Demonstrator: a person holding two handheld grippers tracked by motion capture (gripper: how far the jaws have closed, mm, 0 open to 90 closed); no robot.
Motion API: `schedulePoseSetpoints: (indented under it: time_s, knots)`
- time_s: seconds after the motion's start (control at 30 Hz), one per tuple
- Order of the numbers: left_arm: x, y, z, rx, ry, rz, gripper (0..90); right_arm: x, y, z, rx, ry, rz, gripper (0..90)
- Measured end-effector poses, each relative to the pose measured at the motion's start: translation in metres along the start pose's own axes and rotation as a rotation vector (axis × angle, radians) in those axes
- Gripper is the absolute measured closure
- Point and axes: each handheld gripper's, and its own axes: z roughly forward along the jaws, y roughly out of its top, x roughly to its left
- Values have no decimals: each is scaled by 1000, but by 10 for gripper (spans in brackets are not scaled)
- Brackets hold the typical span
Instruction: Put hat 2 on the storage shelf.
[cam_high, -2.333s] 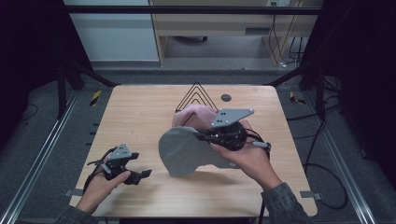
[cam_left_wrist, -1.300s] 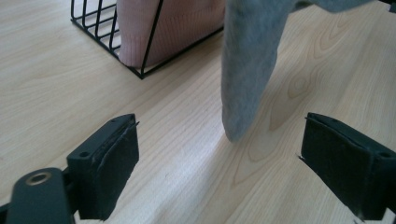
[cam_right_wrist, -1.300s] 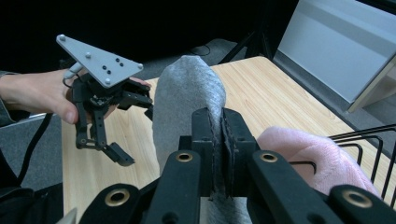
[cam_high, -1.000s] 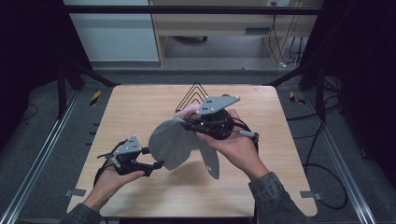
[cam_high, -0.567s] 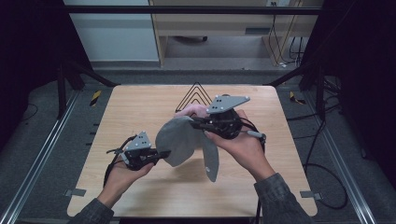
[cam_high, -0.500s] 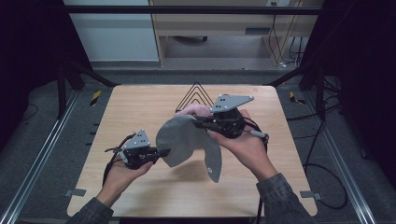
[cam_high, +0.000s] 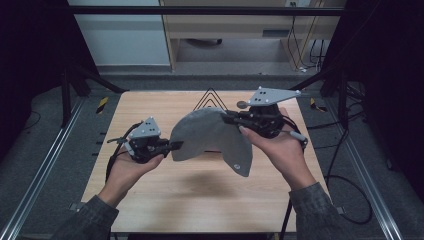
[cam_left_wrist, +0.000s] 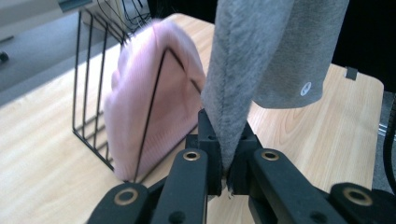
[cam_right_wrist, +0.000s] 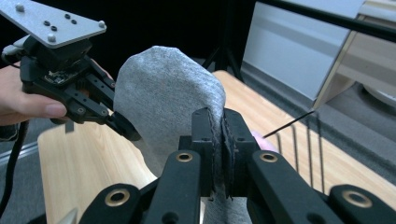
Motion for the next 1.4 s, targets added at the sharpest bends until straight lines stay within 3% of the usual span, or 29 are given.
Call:
schedulePoseSetpoints:
  time_s: [0.13,0.27,0.37,0.63,0.83,0.97,1.03,1.23,1.4]
  knots:
    - [2,18,-3,7,8,18,863,-9,10,-8,-23,-23,16,851]
    - [5,42,-7,-17,12,25,863,-18,21,-16,-50,-33,41,851]
    - [4,51,-9,-33,7,28,863,-23,29,-24,-74,-38,56,851]
    - [3,87,-13,-83,23,54,863,-40,44,-36,-113,-78,59,851]
    - [6,102,-10,-91,36,66,863,-52,54,-40,-141,-97,58,851]
    - [14,112,-2,-92,64,75,863,-62,55,-37,-158,-113,60,850]
    - [21,119,5,-87,82,98,863,-68,54,-35,-169,-121,67,850]
    - [37,126,16,-108,80,89,863,-86,49,-31,-198,-135,80,850]
    - [41,129,24,-140,98,81,863,-95,45,-26,-230,-150,95,851]
